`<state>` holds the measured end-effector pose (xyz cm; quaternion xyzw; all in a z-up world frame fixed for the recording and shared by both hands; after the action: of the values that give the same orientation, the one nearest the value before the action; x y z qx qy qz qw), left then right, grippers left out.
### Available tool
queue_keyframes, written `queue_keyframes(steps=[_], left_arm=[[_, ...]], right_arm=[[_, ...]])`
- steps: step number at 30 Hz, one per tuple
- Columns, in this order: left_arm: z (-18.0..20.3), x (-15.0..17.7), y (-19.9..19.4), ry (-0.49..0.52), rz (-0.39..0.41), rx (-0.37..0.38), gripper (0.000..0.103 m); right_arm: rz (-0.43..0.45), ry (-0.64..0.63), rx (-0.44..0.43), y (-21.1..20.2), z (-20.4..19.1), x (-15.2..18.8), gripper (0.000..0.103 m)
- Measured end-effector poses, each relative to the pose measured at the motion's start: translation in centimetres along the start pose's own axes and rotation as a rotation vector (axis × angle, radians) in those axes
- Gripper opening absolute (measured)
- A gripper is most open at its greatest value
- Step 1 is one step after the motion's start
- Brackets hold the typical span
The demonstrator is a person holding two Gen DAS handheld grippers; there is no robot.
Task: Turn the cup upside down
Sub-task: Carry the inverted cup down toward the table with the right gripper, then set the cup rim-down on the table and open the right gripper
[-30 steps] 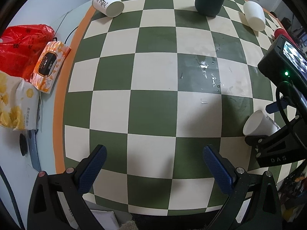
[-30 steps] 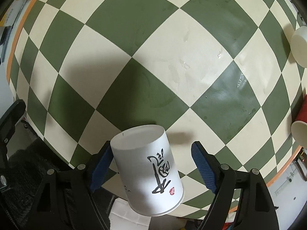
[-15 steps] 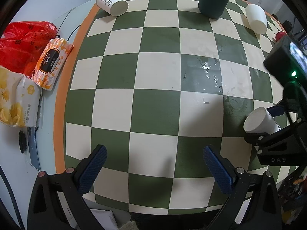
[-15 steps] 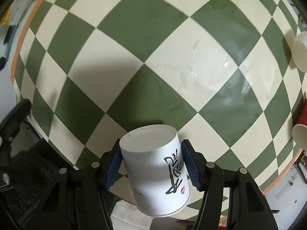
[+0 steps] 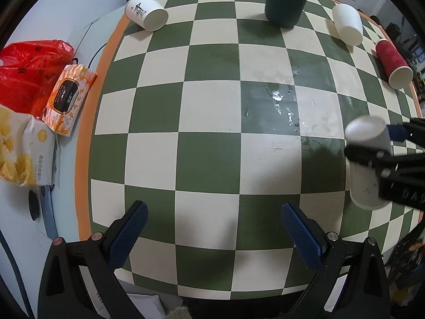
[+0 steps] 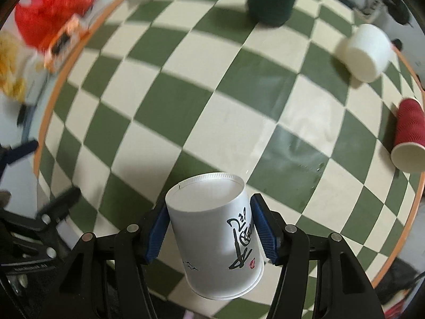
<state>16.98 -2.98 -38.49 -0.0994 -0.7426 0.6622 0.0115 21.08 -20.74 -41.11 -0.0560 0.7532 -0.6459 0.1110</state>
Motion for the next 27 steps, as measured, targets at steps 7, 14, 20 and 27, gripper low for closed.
queue_keyframes(steps=[7,14,20,27], left_arm=[[1.0,0.0,0.0,0.033,-0.004,-0.007,0.103],[1.7,-0.2,-0.1,0.059,0.000,-0.014,0.103],[2.2,-0.1,-0.4,0.074,0.010,-0.014,0.103],[2.6,0.1,-0.7,0.085,0.014,-0.005,0.103]], right_arm=[[0.286,0.136,-0.023,-2.4,2.5,-1.7,0.062],[0.459,0.152,-0.031,-2.2,2.6,0.1,0.063],[0.503,0.110,-0.012,-2.3,1.4,1.7,0.063],[0.478,0.116,-0.010,-2.4,1.0,3.3,0.063]])
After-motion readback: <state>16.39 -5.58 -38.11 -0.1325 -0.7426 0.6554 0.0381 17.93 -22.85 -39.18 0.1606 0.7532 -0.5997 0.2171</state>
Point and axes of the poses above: each gripper's, at about its wrist camera, not at the fingertips, and y roughly the way its jaws point, z to its right, x to its underside, the point moved 6 cm from there along y, roughly the way its jaws point, and after that the axes turned 2 degrees about -x, right-handed, at the moved point
